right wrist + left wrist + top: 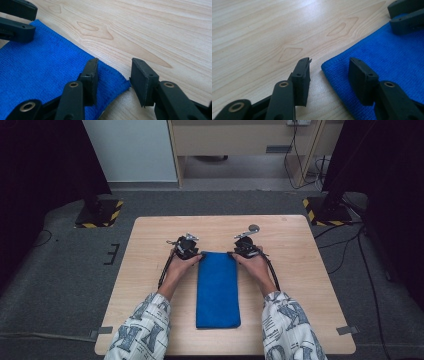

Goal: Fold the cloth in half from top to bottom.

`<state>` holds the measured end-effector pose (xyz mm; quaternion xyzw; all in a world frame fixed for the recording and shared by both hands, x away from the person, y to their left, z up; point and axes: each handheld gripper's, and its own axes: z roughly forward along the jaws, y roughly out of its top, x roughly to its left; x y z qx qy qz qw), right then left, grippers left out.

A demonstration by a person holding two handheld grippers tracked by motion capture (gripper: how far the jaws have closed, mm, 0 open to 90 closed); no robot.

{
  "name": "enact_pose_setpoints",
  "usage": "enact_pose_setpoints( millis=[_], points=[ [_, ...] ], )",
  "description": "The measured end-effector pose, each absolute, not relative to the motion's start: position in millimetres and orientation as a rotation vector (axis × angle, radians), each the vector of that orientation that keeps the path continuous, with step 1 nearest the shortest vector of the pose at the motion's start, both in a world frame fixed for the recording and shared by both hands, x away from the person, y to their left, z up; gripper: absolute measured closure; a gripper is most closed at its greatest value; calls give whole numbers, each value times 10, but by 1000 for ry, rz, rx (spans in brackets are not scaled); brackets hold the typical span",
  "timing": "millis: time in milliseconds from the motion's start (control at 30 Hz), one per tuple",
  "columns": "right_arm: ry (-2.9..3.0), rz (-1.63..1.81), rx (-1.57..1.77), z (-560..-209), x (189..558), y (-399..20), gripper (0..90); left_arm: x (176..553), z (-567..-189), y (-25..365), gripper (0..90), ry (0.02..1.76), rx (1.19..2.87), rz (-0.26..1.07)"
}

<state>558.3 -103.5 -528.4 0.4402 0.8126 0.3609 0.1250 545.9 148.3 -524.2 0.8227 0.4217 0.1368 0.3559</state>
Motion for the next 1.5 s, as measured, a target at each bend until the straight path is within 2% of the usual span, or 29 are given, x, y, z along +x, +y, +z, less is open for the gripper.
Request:
enact_pose_setpoints(
  millis=[167,367,433,500,1267,1500],
  points=[
    [2383,1050,1250,-5288,5582,-967,577,5458,-5272,1465,563,1066,2141,352],
    [2422,1060,1234,-5279,5556,-927,807,5421,-5261,1418,761,1056,2149,307],
    [2428,1076,1233,-5286,5549,-922,853,5414,-5259,1402,826,1059,2147,293],
    [2418,1091,1238,-5282,5538,-924,865,5404,-5243,1389,852,1062,2148,298],
    [2295,1249,1180,-4738,5357,-1087,869,5263,-4612,1303,862,971,2052,433],
    [2268,1266,1170,-4624,5369,-1123,869,5289,-4542,1320,864,979,2038,441]
  ],
)
